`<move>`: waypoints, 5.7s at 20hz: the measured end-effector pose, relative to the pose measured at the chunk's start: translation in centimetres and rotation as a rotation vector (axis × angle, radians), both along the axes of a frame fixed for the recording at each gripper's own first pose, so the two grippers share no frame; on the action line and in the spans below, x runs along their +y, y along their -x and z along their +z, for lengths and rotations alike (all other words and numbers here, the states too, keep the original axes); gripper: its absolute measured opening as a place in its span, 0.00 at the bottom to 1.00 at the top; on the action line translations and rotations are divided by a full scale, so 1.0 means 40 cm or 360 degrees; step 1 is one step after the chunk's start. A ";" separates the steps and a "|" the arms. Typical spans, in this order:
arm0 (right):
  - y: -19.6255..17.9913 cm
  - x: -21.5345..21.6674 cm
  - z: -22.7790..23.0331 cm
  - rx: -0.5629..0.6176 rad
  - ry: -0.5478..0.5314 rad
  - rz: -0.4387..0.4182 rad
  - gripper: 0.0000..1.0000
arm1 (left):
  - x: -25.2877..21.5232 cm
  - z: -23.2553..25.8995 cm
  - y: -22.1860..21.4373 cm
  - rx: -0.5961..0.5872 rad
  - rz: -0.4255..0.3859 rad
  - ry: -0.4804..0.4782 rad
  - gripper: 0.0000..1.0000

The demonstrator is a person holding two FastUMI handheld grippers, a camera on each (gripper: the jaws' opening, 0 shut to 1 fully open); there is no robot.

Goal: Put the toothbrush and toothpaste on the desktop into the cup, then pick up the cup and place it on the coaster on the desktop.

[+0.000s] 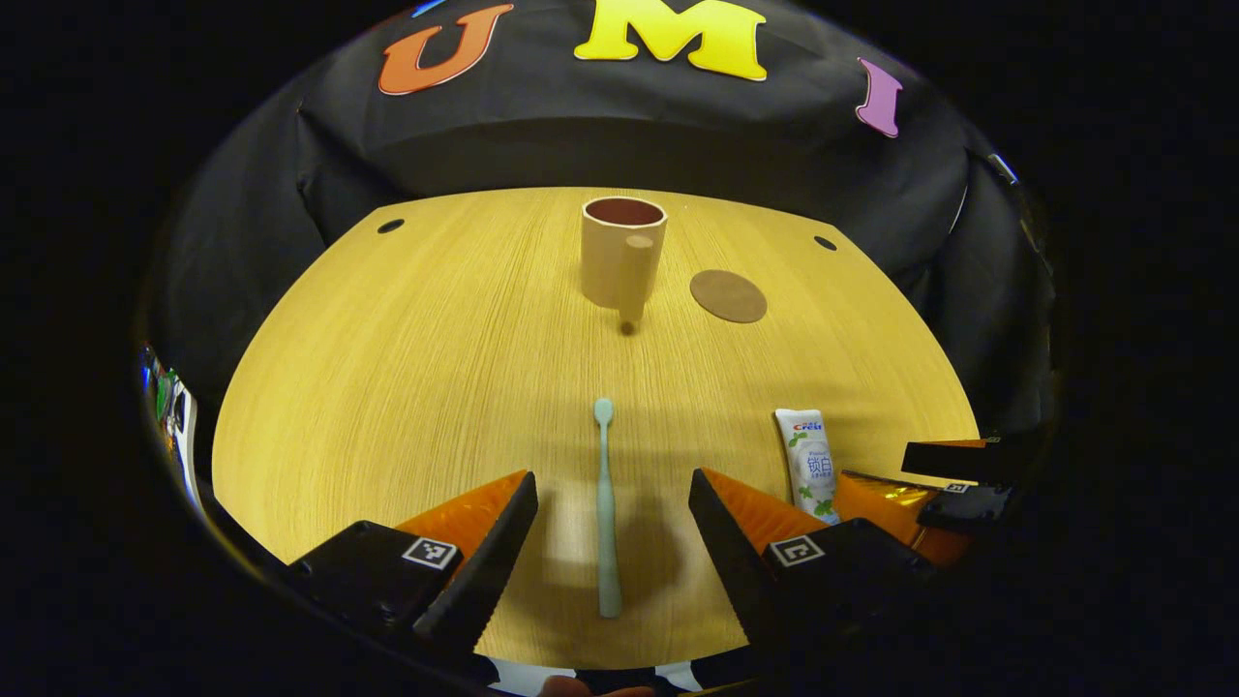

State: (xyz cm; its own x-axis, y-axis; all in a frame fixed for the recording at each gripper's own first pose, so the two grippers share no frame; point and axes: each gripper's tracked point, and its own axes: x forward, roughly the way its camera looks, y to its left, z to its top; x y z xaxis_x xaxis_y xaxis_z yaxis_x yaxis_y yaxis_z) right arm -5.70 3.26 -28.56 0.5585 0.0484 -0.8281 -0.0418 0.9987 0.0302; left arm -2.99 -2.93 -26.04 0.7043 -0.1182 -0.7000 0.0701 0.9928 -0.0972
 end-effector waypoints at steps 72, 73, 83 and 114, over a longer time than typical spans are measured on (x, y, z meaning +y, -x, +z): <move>-0.003 0.022 -0.109 0.0111 -0.0037 -0.0035 0.26 | 0.054 0.142 -0.102 -0.0354 0.0127 -0.0085 0.03; -0.005 0.017 -0.095 0.0090 -0.0043 -0.0035 0.25 | 0.052 0.154 -0.112 -0.0379 0.0125 -0.0084 0.03; -0.090 -0.036 0.080 -0.0181 -0.0004 0.0010 0.25 | 0.043 0.362 -0.278 -0.0817 0.0147 -0.0070 0.03; -0.120 -0.081 0.058 0.0012 0.0211 0.0117 0.25 | -0.069 0.569 -0.637 -0.1753 0.0030 -0.0239 0.03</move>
